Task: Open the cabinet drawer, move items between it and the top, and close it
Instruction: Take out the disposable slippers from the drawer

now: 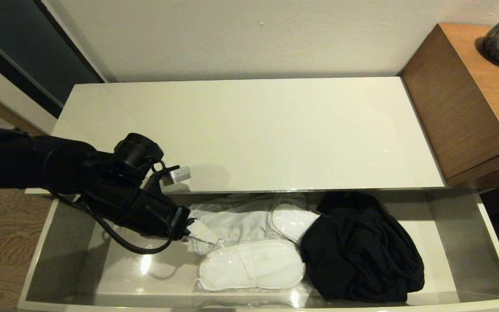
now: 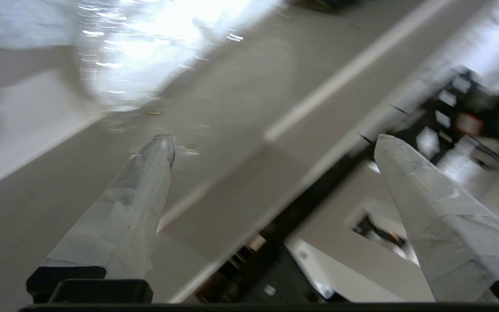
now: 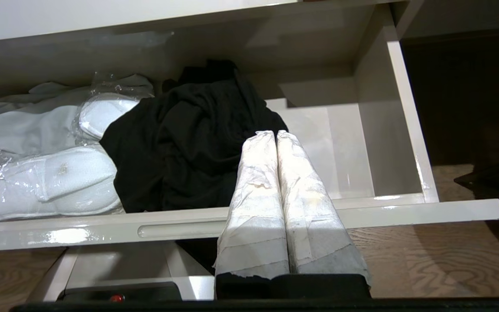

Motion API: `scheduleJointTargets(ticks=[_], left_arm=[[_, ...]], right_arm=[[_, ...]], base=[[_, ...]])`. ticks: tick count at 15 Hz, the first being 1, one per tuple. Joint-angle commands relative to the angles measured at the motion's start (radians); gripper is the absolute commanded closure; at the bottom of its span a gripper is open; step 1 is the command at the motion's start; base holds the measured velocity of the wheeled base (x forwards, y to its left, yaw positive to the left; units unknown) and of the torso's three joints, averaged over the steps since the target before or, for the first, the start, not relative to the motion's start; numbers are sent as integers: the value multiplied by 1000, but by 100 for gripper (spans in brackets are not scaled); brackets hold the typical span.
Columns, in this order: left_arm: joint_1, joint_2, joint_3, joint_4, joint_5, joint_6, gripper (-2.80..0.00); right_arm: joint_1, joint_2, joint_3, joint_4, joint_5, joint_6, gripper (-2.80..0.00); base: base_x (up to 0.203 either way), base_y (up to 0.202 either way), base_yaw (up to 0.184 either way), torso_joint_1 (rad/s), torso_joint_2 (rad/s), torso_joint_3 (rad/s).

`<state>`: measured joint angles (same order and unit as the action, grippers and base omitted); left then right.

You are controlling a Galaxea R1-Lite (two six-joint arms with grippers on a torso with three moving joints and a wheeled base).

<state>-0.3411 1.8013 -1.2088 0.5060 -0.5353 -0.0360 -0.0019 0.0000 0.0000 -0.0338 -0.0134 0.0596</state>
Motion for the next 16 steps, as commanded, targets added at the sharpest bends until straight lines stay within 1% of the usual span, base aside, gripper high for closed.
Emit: scheduleJointTargets(ticks=[1,2,3,4,5,6,8,10,11,12,13,16], left_arm=[[-58,-54,38,-42,148,-54,-280],[-100,-67,54,-64,221,-85,-280],[-140,-82,76,-73,255,-120,-280],[-170,-91,113,-77,267,-155,-280],[-186,-92,146,-80,275,-173,-280],[-197,-86,175,-87,281,-183,-280],[-213,-85,242,-166,281,-186,-280],[-222,-84,253,-187,282,-190,-280],[-241,-78,300,-246,286,-196,-280],[-254,-55,368,-323,292,-200,-280],[-264,-10,411,-416,301,-203,-280],[-279,88,469,-601,323,-209,-280]], right_arm=[[0,2,0,0,0,0,0],[0,2,0,0,0,0,0],[0,2,0,0,0,2,0],[0,2,0,0,0,2,0],[0,2,0,0,0,1,0],[0,2,0,0,0,0,0],[0,2,0,0,0,0,0],[0,2,0,0,0,0,0],[0,2,0,0,0,0,0],[0,2,0,0,0,0,0],[0,2,0,0,0,0,0],[0,2,0,0,0,2,0]], base=[[0,0,0,0,0,0],[0,0,0,0,0,0],[0,0,0,0,0,0],[0,0,0,0,0,0],[0,0,0,0,0,0],[0,0,0,0,0,0],[0,0,0,0,0,0],[0,0,0,0,0,0],[0,0,0,0,0,0],[0,0,0,0,0,0],[0,0,0,0,0,0],[0,0,0,0,0,0]])
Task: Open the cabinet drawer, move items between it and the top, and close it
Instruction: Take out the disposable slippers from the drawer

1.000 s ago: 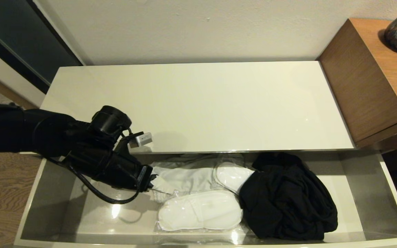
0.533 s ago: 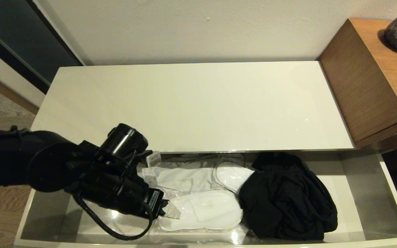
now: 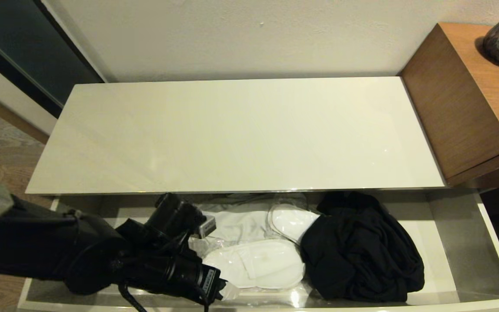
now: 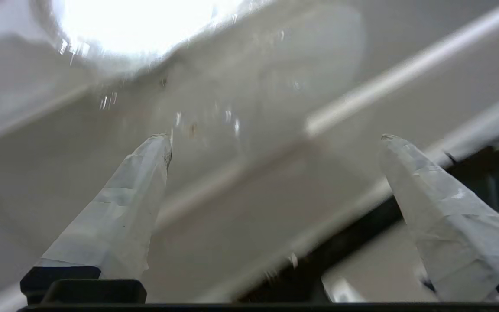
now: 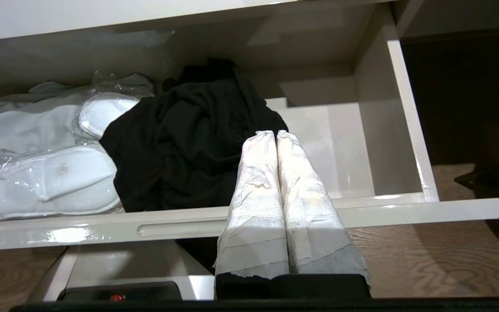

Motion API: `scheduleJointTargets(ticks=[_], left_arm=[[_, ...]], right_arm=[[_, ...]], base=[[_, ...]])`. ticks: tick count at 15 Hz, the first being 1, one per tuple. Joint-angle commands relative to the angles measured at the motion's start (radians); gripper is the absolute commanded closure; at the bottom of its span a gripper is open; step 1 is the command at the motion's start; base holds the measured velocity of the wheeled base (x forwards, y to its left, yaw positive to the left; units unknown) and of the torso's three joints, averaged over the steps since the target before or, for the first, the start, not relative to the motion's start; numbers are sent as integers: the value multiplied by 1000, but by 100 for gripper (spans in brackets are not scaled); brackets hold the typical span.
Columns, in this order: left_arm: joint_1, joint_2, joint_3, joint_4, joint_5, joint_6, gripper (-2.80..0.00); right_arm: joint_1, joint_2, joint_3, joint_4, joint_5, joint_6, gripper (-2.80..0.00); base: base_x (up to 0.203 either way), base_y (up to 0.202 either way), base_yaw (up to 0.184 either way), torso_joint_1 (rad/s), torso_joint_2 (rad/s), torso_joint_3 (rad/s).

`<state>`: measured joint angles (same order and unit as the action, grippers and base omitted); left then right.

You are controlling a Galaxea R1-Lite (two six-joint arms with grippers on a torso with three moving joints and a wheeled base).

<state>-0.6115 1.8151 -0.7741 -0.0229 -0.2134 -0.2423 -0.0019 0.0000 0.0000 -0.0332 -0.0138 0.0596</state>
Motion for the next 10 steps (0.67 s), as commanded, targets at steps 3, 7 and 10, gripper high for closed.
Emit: scheduleJointTargets(ticks=[3,7,10], left_arm=[[-13,146,47,-144,10,-5,-280],[6,242,28,-271,34,2,-280],[24,321,-60,-337,170,7,-280]], right_arm=[[0,2,0,-1,0,0,0],[2,2,0,-1,0,0,0],[0,2,0,-1,0,0,0]], base=[[0,0,0,0,0,0],[0,0,0,0,0,0],[0,0,0,0,0,0]])
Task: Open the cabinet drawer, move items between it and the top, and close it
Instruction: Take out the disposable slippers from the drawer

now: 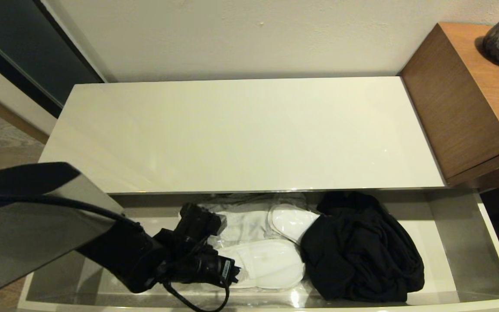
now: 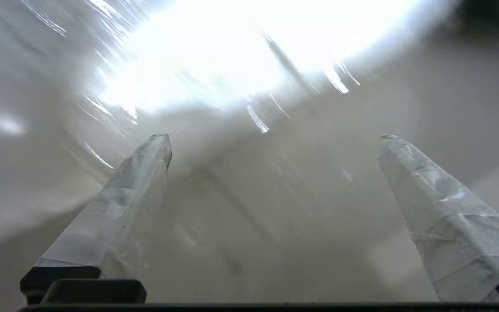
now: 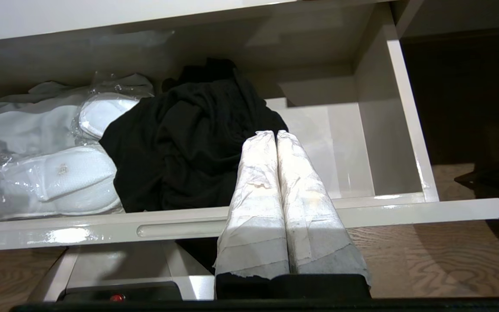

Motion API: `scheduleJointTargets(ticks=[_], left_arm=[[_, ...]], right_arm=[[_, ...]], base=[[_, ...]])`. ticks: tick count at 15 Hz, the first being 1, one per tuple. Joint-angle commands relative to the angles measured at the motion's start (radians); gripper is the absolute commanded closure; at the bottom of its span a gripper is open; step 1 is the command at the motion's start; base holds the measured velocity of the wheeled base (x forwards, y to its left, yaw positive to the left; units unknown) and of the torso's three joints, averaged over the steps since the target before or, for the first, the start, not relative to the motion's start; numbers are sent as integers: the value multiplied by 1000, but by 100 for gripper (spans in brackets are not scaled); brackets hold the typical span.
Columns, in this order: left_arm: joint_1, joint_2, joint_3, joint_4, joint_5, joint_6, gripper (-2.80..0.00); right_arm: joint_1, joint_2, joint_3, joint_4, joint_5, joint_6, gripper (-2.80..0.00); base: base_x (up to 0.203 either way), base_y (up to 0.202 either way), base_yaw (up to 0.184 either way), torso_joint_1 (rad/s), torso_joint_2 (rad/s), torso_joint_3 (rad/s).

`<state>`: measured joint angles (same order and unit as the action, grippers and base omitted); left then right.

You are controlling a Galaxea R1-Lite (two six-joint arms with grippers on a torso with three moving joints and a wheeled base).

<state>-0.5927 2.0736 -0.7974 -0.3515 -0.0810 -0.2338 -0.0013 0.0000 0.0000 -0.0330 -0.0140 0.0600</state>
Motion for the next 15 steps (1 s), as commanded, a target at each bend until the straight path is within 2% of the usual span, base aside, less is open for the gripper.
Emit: scheduleJointTargets(ticks=[1,3,9,10,15], left_arm=[[5,68,-53,-10,66,0,-280],[4,100,-94,-10,137,4,-280],[-4,125,-119,-13,169,5,-280],[-7,139,-134,-17,204,5,-280],[-7,160,-157,-20,208,8,-280]], right_arm=[[0,2,0,-1,0,0,0],[0,2,0,-1,0,0,0],[0,2,0,-1,0,1,0],[0,2,0,-1,0,0,0],[0,2,0,-1,0,0,0]], base=[[0,0,0,0,0,0],[0,0,0,0,0,0],[0,0,0,0,0,0],[0,0,0,0,0,0],[0,0,0,0,0,0]])
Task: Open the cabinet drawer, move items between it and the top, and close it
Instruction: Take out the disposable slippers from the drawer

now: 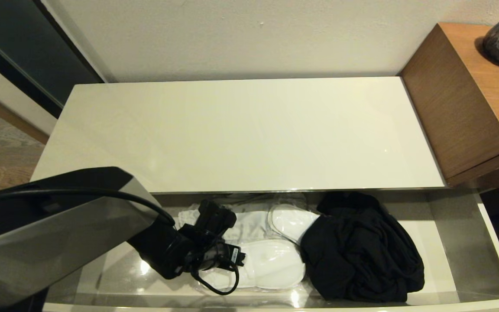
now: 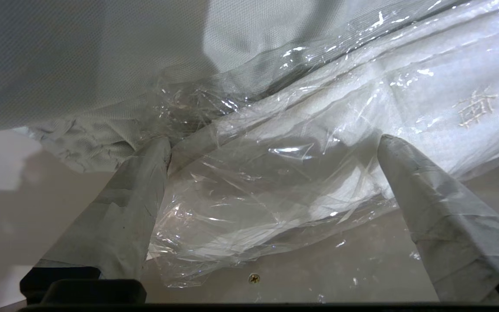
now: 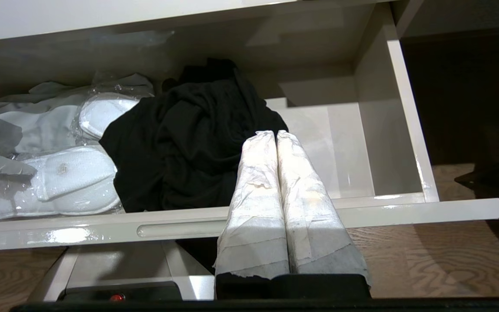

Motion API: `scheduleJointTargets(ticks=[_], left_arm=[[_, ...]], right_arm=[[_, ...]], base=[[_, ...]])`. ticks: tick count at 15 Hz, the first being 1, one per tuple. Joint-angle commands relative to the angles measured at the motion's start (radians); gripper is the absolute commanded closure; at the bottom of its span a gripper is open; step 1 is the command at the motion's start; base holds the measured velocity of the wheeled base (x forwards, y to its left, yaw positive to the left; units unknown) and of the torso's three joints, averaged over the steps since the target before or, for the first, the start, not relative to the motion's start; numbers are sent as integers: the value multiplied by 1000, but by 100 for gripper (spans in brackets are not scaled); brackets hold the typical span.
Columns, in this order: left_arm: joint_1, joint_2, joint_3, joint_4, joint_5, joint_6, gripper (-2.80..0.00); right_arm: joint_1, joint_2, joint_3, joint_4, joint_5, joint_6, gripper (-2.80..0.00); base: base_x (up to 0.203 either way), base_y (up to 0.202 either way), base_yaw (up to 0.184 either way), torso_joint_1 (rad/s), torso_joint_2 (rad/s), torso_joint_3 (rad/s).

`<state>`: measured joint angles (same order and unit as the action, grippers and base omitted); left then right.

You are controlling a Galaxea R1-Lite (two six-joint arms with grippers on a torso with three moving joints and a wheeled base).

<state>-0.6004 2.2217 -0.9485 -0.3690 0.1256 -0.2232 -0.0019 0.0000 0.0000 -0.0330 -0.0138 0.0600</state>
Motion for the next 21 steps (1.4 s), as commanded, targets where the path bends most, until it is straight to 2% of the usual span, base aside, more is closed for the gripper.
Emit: scheduleJointTargets(ticks=[1,3,4,13,16,19,21], left_arm=[[1,18,-12,-2,2,-2,-280],[1,16,-17,-2,2,-1,-280],[1,16,-18,-2,2,-2,0],[2,56,-61,0,1,-2,0],[2,-72,-84,29,-1,10,0],[3,-203,-130,162,-9,23,0],[5,-305,-204,326,-12,28,0]], right_arm=[[0,2,0,-1,0,0,0],[1,2,0,-1,0,1,0],[0,2,0,-1,0,0,0],[0,2,0,-1,0,1,0],[0,2,0,-1,0,1,0],[0,2,0,-1,0,0,0],[0,2,0,-1,0,0,0]], base=[[0,0,0,0,0,0],[0,0,0,0,0,0],[0,0,0,0,0,0],[0,0,0,0,0,0],[0,0,0,0,0,0],[0,0,0,0,0,0],[0,0,0,0,0,0]])
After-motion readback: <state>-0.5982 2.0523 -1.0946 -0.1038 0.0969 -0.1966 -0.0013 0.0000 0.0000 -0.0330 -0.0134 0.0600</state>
